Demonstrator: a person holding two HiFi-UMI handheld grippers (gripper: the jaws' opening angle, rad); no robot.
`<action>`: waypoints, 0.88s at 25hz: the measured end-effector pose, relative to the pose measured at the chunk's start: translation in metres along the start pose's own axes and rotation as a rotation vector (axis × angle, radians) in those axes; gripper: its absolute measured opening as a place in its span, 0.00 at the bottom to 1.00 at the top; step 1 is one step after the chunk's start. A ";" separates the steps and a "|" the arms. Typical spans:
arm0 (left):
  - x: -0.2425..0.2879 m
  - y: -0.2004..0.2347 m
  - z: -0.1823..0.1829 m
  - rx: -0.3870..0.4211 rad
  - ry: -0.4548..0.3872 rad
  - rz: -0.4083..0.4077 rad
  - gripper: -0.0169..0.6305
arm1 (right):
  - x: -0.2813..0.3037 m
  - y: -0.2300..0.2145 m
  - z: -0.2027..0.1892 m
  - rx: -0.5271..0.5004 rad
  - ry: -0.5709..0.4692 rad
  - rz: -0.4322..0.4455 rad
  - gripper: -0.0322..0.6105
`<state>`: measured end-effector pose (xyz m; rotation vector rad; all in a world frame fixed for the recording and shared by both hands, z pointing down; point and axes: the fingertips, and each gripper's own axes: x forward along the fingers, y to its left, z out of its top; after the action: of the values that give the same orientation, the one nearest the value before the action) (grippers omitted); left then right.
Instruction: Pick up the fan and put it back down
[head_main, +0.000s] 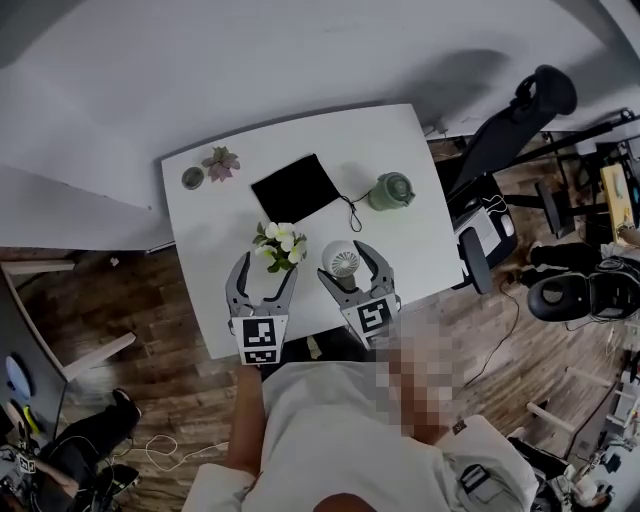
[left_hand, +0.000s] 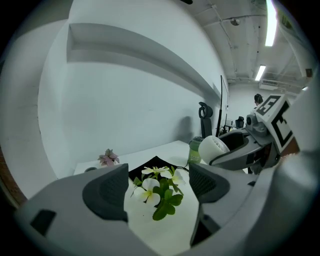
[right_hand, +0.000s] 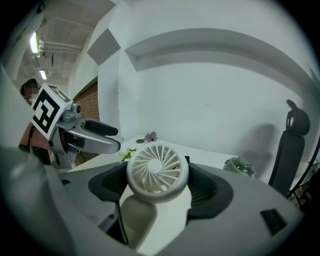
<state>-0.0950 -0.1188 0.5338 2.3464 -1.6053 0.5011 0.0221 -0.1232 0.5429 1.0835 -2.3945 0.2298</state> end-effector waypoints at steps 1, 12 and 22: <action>0.001 0.000 -0.004 -0.001 0.009 -0.002 0.60 | 0.002 0.001 -0.005 0.003 0.011 0.002 0.63; 0.015 -0.003 -0.051 -0.011 0.093 -0.010 0.60 | 0.025 0.010 -0.055 0.018 0.120 0.026 0.63; 0.020 -0.005 -0.084 -0.032 0.154 -0.015 0.59 | 0.039 0.018 -0.103 0.038 0.219 0.048 0.63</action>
<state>-0.0954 -0.1009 0.6182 2.2361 -1.5139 0.6317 0.0249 -0.1012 0.6520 0.9646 -2.2293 0.3916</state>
